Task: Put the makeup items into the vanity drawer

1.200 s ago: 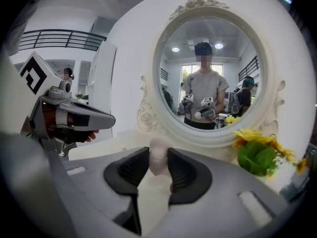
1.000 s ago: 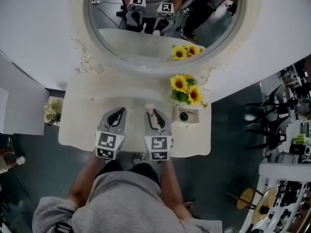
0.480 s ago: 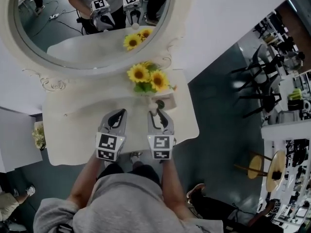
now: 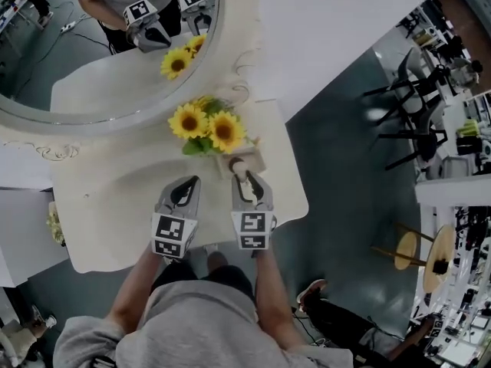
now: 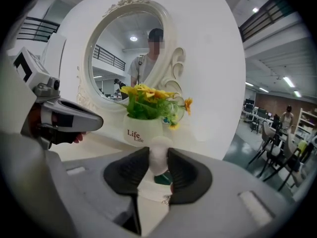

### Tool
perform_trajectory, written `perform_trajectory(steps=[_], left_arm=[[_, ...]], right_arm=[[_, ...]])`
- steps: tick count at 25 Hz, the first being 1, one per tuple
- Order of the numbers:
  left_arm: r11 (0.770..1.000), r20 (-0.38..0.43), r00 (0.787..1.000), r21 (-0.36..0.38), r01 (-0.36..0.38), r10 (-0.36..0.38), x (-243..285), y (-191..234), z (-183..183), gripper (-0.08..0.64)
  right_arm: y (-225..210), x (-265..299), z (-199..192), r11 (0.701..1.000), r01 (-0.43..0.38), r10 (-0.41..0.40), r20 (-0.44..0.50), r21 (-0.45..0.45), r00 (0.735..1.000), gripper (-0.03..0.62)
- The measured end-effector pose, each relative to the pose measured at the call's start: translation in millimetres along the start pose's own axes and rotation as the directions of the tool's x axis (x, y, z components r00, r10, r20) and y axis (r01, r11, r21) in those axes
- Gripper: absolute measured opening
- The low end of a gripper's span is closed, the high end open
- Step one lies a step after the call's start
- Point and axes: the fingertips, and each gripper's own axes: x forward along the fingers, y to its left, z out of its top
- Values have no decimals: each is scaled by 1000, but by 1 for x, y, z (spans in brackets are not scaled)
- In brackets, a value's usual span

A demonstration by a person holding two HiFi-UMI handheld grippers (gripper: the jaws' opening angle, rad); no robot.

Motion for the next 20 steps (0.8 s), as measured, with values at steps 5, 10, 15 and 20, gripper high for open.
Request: perform_trajectory(steps=[5,10,15,20], left_arm=[[1000,-44,999,-15,-3,2,18,2,-14,11],[1000,-70,998,-28,-13,11,28,7,-25,11],[999,-80,996,-28,-28,25,28,10,-28,11],[999,-78,996,-32,-35,32,28,9,-29,11]], right_arm=[[-5,23,-18,1000,-21,22,-40,22,999,124],[-7,40,-33,999,-35,37,-73,29,997,124],[-10,44,-39,998,-33,37,-75,47,997,141],[-12,44,-38,998,-33,37,-63,61,997,169]])
